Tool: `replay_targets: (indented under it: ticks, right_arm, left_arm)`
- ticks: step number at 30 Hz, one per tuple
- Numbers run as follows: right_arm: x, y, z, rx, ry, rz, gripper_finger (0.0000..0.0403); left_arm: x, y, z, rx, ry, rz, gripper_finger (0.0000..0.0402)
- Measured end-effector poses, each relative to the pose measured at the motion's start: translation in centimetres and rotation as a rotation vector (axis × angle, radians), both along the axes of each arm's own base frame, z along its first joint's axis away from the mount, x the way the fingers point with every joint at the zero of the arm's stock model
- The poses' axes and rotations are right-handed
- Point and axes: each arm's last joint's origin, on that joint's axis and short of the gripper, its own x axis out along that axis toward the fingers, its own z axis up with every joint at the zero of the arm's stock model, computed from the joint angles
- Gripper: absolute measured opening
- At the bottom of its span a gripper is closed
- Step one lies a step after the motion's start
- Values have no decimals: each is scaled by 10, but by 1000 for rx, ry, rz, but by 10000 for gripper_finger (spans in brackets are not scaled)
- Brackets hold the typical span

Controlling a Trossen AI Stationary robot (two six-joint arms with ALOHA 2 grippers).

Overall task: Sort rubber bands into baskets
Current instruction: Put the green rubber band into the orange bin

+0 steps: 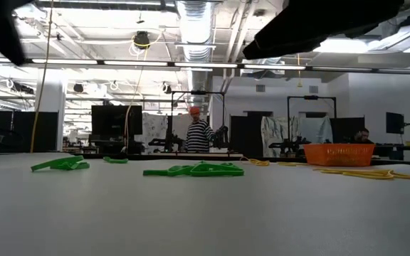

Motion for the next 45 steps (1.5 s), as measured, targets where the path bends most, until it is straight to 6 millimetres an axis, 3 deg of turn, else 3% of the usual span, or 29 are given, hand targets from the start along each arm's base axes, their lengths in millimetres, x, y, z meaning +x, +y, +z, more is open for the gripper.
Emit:
replay_targets:
  ticks: [5,10,13,20,28,33,41,45]
  right_arm:
    - [-1,-1,-2,6,16,-11,282]
    - [-1,-1,-2,7,17,-11,282]
    - [-1,-1,-2,7,17,-11,282]
    - [-1,-1,-2,8,17,-12,282]
    - [-1,-1,-2,8,20,-14,282]
    - [-1,-1,-3,8,24,-15,282]
    - [-1,-1,-3,9,23,-15,282]
    - [-1,-1,-3,8,24,-15,282]
  left_arm:
    - [13,26,-25,46,35,49,218]
    - [14,57,-53,75,99,137,218]
    - [11,77,-60,47,95,216,218]
    - [6,114,-79,-205,18,309,218]
    - [-10,141,-92,-249,8,403,209]
    - [-7,146,-97,-267,24,373,160]
    - [-1,144,-93,-308,29,279,20]
    - [5,140,-82,-322,35,254,7]
